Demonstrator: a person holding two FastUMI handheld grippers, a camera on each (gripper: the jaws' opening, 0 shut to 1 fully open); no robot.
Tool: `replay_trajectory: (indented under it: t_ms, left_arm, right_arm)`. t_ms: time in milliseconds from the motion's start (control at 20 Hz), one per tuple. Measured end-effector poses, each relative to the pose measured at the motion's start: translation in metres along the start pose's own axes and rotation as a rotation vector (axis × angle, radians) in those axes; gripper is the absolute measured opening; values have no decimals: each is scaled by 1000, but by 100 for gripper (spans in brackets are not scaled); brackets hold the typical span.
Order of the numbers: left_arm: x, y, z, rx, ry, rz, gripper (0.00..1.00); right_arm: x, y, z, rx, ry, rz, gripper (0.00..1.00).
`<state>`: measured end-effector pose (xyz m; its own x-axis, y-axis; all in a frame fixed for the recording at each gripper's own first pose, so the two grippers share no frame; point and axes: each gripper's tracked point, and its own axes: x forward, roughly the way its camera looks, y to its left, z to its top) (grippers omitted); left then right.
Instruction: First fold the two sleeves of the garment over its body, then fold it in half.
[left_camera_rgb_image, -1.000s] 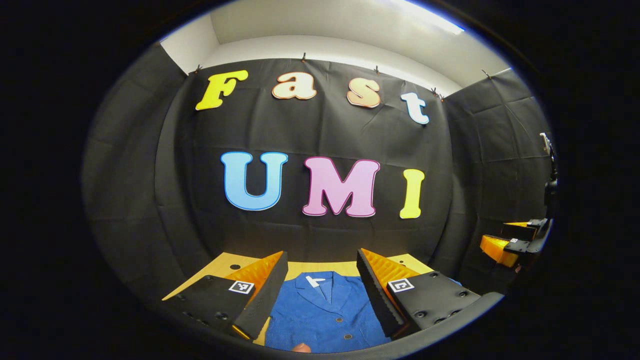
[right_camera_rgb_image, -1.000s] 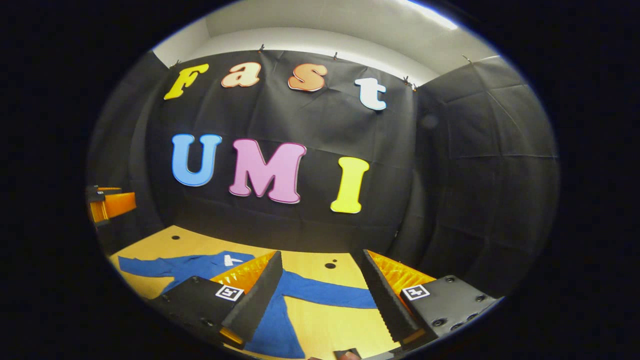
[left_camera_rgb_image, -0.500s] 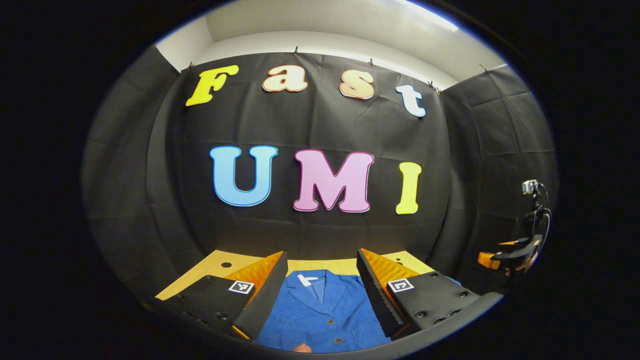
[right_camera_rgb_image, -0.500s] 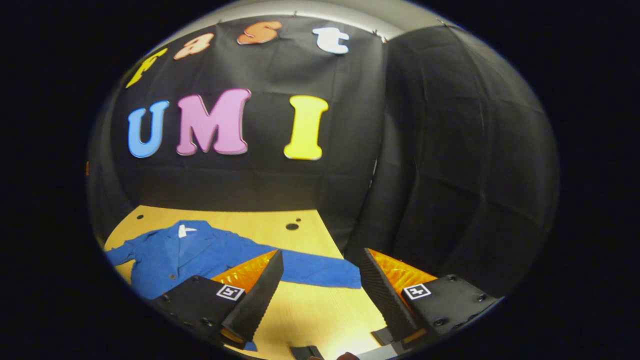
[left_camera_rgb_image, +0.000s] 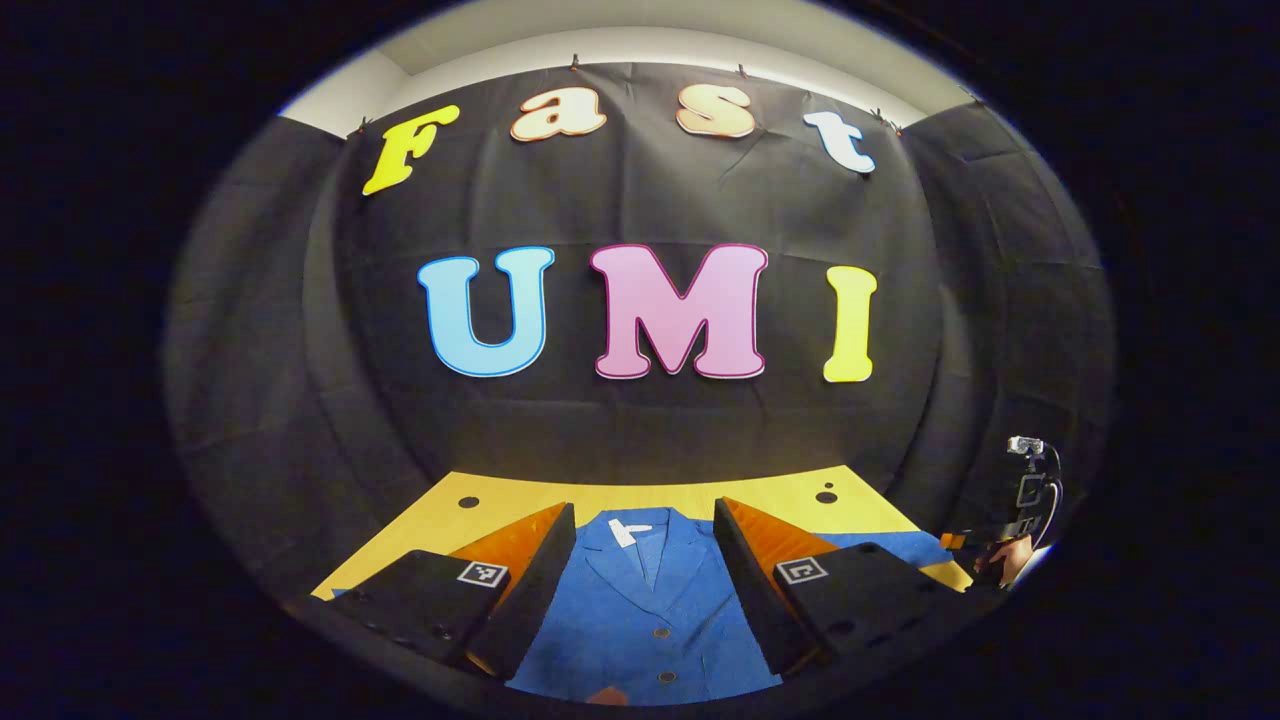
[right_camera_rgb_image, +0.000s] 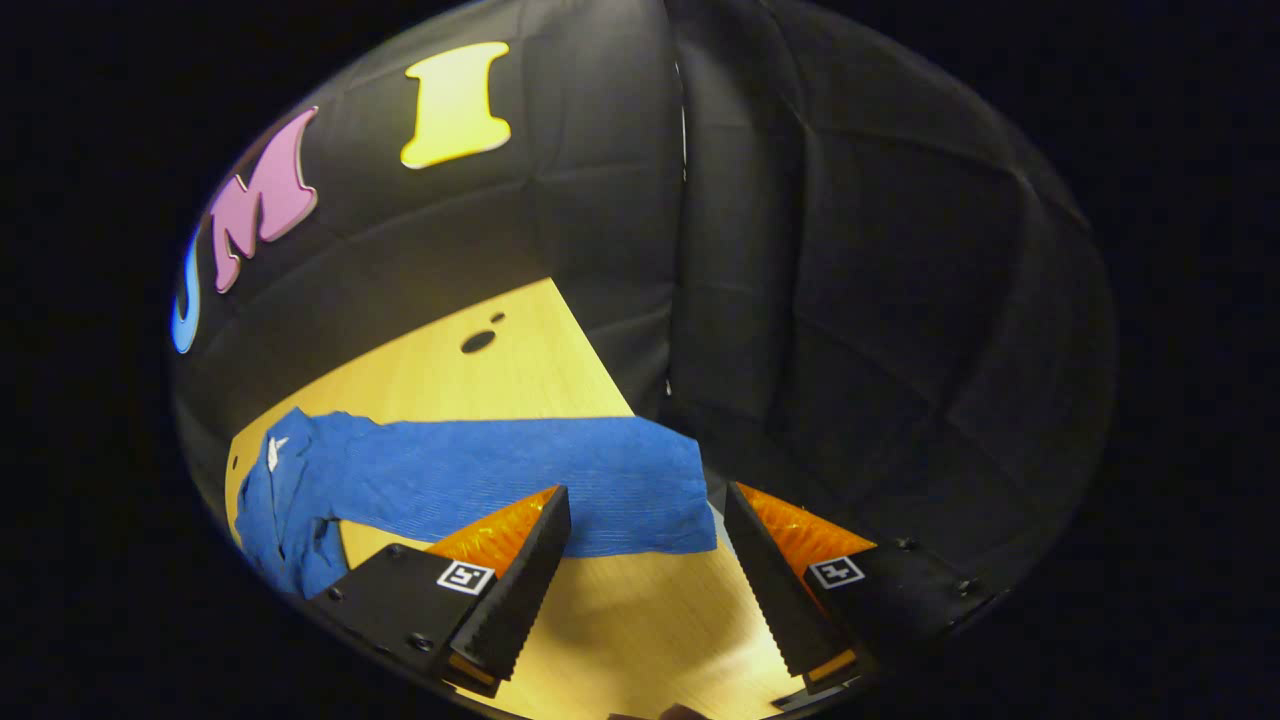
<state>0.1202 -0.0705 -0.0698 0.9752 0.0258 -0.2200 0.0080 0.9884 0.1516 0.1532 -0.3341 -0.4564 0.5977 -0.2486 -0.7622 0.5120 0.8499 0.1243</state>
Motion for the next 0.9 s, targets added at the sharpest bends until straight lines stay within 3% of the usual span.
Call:
replay_trajectory:
  t_ms: [200,350,500,600,700,750,900]
  left_arm:
    - [15,-23,4,14,2,-7,80]
    - [23,-31,5,33,6,-12,80]
    - [30,-35,1,22,15,-23,80]
    - [30,-30,1,25,19,-20,80]
    - [28,-22,6,40,0,-6,80]
    - [28,-17,5,46,-4,3,80]
    - [25,-4,0,45,6,25,80]
  right_arm:
    - [32,-2,-19,-5,97,-9,99]
    - [35,-4,-24,-21,114,-29,84]
    - [37,-3,-24,-3,110,-49,82]
    - [37,-7,-21,-1,108,-66,68]
    - [39,-6,-23,-18,102,-87,70]
    - [39,-2,-20,-27,87,-86,65]
    - [40,14,-28,-47,84,-90,14]
